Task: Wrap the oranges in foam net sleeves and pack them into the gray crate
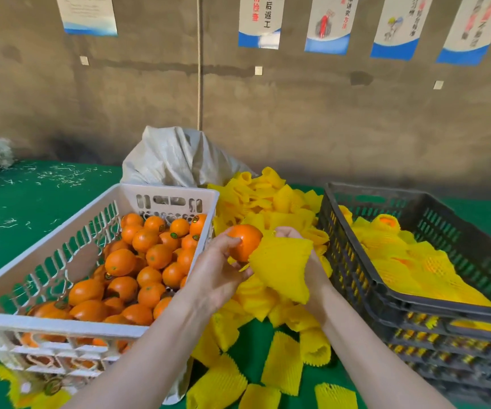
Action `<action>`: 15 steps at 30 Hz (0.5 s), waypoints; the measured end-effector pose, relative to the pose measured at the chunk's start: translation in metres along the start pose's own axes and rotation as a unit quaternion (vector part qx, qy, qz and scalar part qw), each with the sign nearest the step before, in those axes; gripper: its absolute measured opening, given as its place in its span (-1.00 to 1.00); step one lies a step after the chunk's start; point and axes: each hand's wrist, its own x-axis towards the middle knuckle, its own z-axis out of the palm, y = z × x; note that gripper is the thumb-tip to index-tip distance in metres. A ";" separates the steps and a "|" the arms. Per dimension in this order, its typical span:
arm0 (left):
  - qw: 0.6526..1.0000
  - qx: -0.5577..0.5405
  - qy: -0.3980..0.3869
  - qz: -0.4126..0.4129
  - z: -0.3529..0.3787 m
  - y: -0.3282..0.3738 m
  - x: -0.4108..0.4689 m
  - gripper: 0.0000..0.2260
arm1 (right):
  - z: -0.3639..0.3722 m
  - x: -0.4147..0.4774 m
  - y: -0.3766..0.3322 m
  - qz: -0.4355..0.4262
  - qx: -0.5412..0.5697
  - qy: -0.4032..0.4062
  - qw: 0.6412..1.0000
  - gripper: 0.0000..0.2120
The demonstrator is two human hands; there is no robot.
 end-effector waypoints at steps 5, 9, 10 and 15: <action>0.999 0.027 0.012 0.034 0.021 -0.022 0.001 -0.65 | -0.023 -0.012 0.001 -0.036 -0.185 -0.038 0.981 -0.79; 0.999 0.011 0.002 0.042 0.030 -0.038 -0.003 -0.72 | -0.017 0.001 0.001 -0.152 -0.311 -0.026 0.938 -0.84; 0.999 0.007 0.004 0.046 0.032 -0.041 -0.003 -0.73 | -0.021 0.000 0.004 -0.173 -0.319 -0.017 0.932 -0.85; 0.998 -0.026 -0.018 0.060 0.039 -0.047 -0.008 -0.74 | -0.030 -0.002 0.012 -0.214 -0.378 0.096 0.896 -0.90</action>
